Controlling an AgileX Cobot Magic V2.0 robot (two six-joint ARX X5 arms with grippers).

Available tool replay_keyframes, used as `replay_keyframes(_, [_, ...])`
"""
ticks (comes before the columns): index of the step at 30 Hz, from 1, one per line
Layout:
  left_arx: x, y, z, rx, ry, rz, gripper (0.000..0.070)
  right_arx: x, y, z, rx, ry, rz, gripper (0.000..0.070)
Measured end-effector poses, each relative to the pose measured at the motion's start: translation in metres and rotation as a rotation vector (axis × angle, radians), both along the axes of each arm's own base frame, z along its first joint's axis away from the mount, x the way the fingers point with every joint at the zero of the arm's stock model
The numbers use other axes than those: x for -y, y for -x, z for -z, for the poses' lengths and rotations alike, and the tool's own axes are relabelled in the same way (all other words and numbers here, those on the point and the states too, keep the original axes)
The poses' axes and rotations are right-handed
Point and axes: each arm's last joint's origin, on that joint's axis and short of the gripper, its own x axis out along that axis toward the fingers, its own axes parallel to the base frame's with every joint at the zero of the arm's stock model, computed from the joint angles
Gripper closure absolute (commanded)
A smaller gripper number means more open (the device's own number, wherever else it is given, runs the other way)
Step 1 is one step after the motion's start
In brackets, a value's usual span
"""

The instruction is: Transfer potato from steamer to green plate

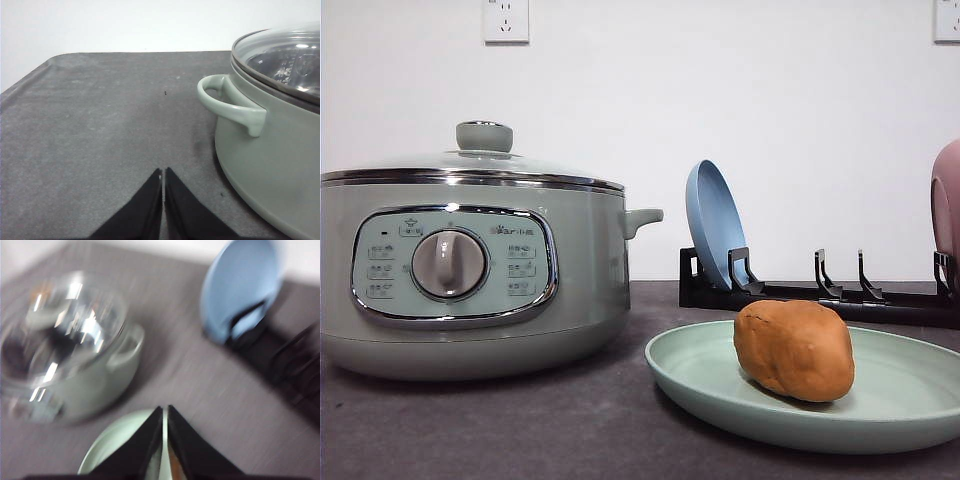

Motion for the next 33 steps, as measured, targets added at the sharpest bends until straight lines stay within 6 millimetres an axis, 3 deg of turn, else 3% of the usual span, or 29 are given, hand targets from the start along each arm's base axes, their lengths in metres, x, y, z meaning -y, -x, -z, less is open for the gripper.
replay_keyframes(6, [0.000, 0.000, 0.000, 0.000, 0.000, 0.000, 0.0700, 0.029, 0.011, 0.032, 0.193, -0.036, 0.205, 0.0698])
replay_keyframes(15, [0.000, 0.000, 0.000, 0.000, 0.000, 0.000, 0.0700, 0.049, 0.027, 0.091, 0.383, -0.023, 0.473, 0.0698])
replay_keyframes(23, [0.000, 0.000, 0.000, 0.000, 0.000, 0.000, 0.0700, 0.052, 0.031, 0.137, 0.403, -0.006, 0.583, 0.0698])
replay_keyframes(33, [0.000, 0.000, 0.000, 0.000, 0.000, 0.000, 0.0700, 0.053, 0.030, 0.176, 0.353, 0.006, 0.591, 0.0698])
